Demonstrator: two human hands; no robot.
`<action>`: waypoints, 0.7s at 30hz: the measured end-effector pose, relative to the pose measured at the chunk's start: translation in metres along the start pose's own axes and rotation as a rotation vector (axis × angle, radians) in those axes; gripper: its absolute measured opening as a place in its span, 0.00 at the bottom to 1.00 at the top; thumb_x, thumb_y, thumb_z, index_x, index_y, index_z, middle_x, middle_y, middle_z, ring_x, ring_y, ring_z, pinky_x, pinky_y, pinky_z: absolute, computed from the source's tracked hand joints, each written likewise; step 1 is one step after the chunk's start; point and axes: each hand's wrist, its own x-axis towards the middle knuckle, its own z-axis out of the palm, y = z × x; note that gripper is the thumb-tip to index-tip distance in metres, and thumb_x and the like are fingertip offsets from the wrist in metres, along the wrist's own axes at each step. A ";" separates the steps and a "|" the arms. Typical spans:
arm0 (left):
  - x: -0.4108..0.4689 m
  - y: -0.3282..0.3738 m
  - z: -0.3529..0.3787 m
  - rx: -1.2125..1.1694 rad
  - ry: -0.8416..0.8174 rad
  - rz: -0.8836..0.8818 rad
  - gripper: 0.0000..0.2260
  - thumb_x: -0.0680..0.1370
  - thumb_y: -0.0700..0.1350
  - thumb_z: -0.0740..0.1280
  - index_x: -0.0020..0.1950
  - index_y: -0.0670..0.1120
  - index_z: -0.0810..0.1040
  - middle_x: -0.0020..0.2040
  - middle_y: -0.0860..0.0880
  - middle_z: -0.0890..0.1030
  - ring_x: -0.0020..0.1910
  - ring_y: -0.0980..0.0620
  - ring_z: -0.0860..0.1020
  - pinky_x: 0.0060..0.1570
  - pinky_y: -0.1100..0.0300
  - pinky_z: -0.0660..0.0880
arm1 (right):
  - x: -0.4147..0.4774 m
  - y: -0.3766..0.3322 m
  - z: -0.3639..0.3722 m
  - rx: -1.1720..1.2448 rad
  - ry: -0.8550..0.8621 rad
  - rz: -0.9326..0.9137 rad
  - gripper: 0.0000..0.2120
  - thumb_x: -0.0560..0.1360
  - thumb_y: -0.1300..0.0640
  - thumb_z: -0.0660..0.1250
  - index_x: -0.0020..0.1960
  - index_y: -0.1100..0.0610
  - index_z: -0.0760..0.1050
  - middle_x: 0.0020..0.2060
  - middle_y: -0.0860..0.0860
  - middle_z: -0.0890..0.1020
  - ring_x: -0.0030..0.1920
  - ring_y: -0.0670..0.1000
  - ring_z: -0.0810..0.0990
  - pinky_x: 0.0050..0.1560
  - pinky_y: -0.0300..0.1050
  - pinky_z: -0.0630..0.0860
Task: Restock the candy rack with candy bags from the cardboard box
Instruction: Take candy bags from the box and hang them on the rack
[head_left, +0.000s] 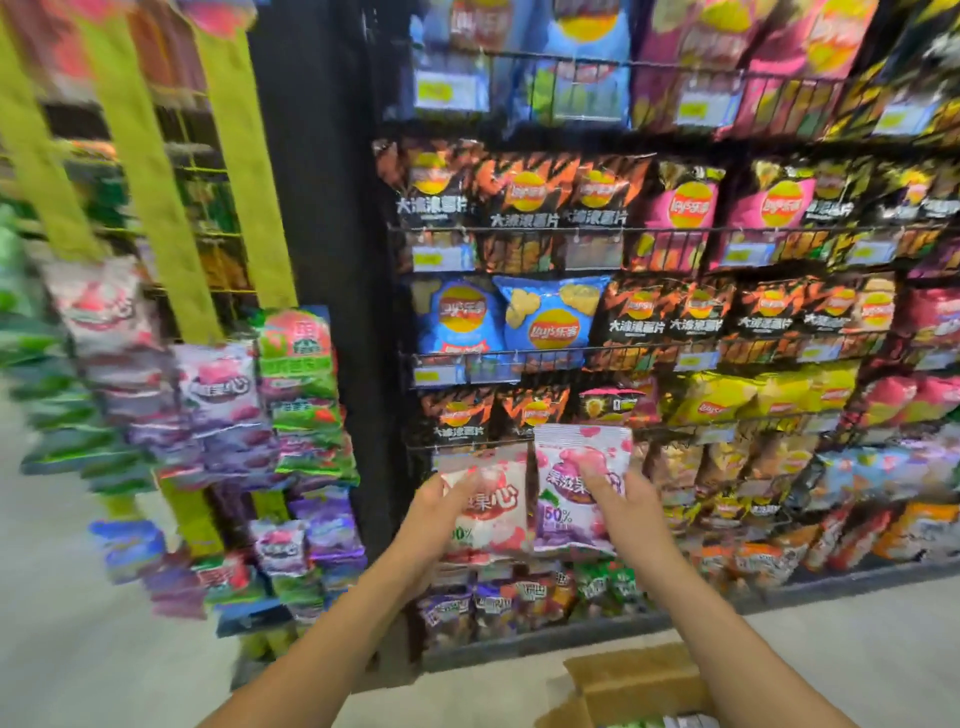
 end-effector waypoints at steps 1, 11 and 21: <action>-0.001 0.005 -0.015 -0.024 0.042 -0.019 0.12 0.80 0.52 0.72 0.58 0.47 0.84 0.51 0.46 0.89 0.51 0.46 0.87 0.61 0.40 0.81 | 0.004 -0.006 0.014 0.004 -0.015 -0.012 0.26 0.77 0.37 0.67 0.67 0.53 0.75 0.60 0.44 0.82 0.63 0.49 0.79 0.60 0.45 0.72; -0.001 0.055 -0.188 0.057 0.284 0.045 0.16 0.86 0.52 0.62 0.52 0.42 0.82 0.45 0.45 0.88 0.42 0.51 0.87 0.39 0.59 0.80 | 0.020 -0.078 0.181 0.031 -0.172 -0.131 0.11 0.81 0.47 0.68 0.62 0.46 0.77 0.54 0.36 0.82 0.54 0.33 0.80 0.45 0.23 0.72; 0.014 0.073 -0.346 -0.017 0.442 0.098 0.17 0.85 0.55 0.63 0.50 0.46 0.86 0.44 0.46 0.89 0.45 0.44 0.88 0.48 0.49 0.83 | 0.023 -0.134 0.346 0.001 -0.216 -0.172 0.25 0.78 0.39 0.68 0.68 0.52 0.77 0.60 0.44 0.82 0.60 0.43 0.80 0.60 0.40 0.76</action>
